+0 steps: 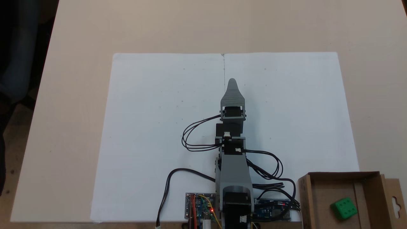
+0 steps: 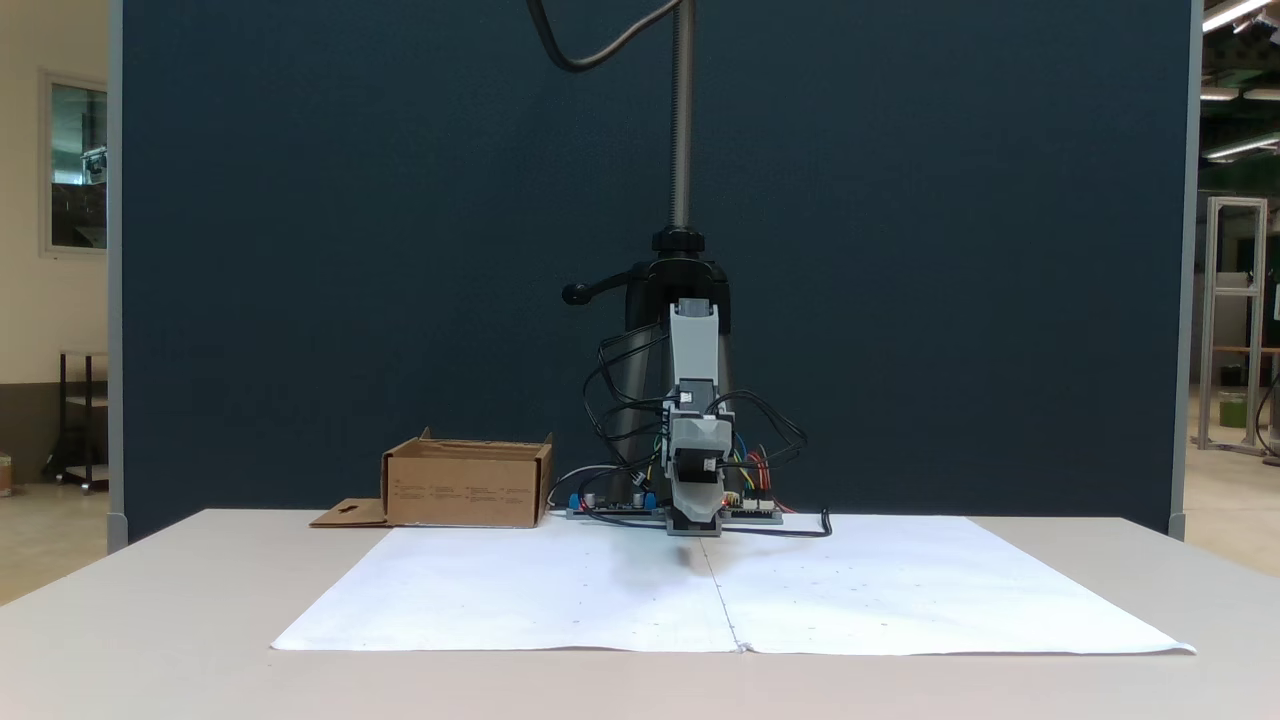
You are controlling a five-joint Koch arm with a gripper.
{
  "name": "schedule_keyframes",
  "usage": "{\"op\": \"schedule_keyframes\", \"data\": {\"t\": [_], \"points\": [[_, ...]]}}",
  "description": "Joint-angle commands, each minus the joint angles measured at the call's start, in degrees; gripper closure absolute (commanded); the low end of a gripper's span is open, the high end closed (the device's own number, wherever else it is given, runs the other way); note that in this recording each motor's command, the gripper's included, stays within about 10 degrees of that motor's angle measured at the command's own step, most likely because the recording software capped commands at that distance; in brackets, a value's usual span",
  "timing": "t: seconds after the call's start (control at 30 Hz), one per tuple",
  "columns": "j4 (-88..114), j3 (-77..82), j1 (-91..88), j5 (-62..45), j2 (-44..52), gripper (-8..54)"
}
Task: Grasp a green dice and put it in the bin.
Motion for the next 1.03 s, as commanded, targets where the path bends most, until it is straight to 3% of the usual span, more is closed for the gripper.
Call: {"op": "schedule_keyframes", "data": {"t": [0.0,1.0], "points": [[-9.82,4.31,0.62,0.88,6.77,2.0],[-33.73,4.22,0.62,0.79,6.50,1.0]]}}
